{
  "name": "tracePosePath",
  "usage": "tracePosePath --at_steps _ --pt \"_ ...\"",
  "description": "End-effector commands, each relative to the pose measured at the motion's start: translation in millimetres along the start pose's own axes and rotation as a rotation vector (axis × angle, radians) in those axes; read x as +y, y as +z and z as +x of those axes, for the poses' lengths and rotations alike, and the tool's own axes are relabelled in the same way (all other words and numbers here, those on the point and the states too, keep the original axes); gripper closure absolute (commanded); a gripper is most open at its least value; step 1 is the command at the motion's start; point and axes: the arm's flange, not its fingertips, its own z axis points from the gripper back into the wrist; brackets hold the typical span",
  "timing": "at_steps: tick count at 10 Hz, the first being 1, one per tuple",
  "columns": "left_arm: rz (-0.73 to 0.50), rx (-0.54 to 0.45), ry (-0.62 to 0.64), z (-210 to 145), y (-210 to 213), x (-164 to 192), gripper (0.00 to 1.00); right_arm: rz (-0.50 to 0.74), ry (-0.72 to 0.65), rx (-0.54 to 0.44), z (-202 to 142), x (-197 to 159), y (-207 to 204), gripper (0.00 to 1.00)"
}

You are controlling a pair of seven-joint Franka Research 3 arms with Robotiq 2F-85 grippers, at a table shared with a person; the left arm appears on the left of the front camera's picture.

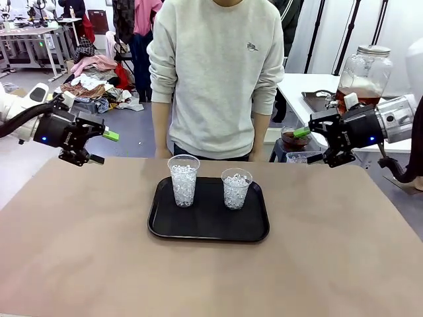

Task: Pour the drink into the iced cup.
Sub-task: Pick up the iced cup indicated by the human and present it to them.

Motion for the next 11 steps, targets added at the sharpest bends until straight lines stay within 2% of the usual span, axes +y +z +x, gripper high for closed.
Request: tracePosePath --at_steps 1,4,7,11 --pt "-0.08 -0.031 0.054 7.9 -2.6 2.6 0.0 0.103 -0.098 0.005 12.8 -4.8 1.9 0.0" --pt "-0.163 -0.049 0.082 13.8 -2.5 17.5 0.0 0.178 -0.16 0.013 21.9 -18.5 4.7 0.0" --pt "-0.212 0.052 0.051 20.7 -1.1 30.2 0.0 0.217 -0.178 0.053 27.3 -29.6 3.7 0.0" --pt "-0.208 0.1 0.058 27.8 -1.5 34.1 0.0 0.228 -0.178 0.076 30.3 -35.2 2.5 0.0"
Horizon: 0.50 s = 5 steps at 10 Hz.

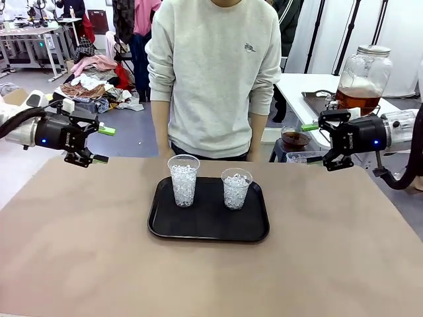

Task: Pour the drink into the iced cup.
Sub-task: Pick up the iced cup indicated by the human and present it to them.

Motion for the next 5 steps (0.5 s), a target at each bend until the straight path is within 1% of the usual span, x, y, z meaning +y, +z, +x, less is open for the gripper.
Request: tracePosePath --at_steps 1,2,5 --pt "0.018 0.022 0.009 5.5 3.0 -2.2 0.0 0.027 0.017 0.01 6.1 4.5 -0.5 0.0" --pt "0.0 0.0 0.0 0.0 0.0 0.0 0.0 0.0 0.0 0.0 0.0 0.0 0.0 0.0" --pt "0.0 0.0 0.0 0.0 0.0 0.0 0.0 0.0 0.0 0.0 0.0 0.0 0.0 0.0"
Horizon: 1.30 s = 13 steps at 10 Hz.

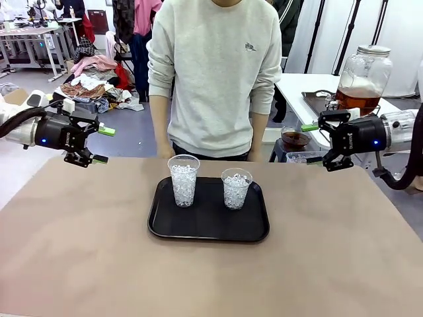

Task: Pour the drink into the iced cup.
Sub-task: Pick up the iced cup indicated by the human and present it to them.

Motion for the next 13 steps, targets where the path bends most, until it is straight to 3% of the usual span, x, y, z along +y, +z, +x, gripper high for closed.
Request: tracePosePath --at_steps 1,13 --pt "-0.006 -0.004 -0.001 -1.8 -0.2 -0.8 0.0 0.0 0.001 -0.004 0.2 0.5 0.3 0.0" --pt "-0.006 -0.004 -0.001 -1.8 -0.2 -0.8 0.0 0.0 0.001 -0.004 0.2 0.5 0.3 0.0"
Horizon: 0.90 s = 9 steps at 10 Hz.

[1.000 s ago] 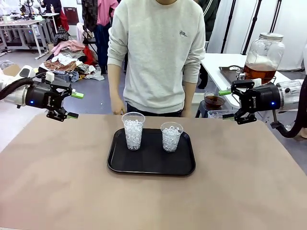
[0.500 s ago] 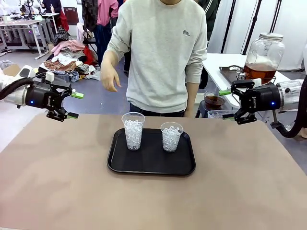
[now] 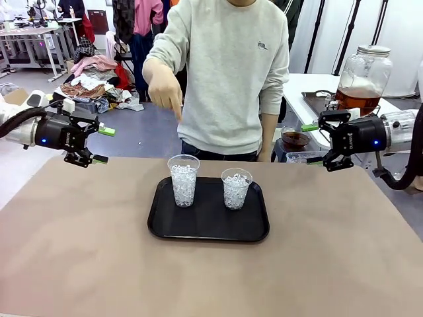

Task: Pour the drink into the iced cup.
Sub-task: Pick up the iced cup indicated by the human and present it to them.

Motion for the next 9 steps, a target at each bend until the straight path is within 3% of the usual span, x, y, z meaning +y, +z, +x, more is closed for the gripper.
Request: tracePosePath --at_steps 1,9 --pt "-0.006 -0.004 -0.001 -1.8 -0.1 -0.8 0.0 0.0 0.001 -0.003 0.2 0.7 0.1 0.0" --pt "-0.006 -0.004 -0.001 -1.8 -0.1 -0.8 0.0 0.0 0.001 -0.003 0.2 0.7 0.1 0.0"
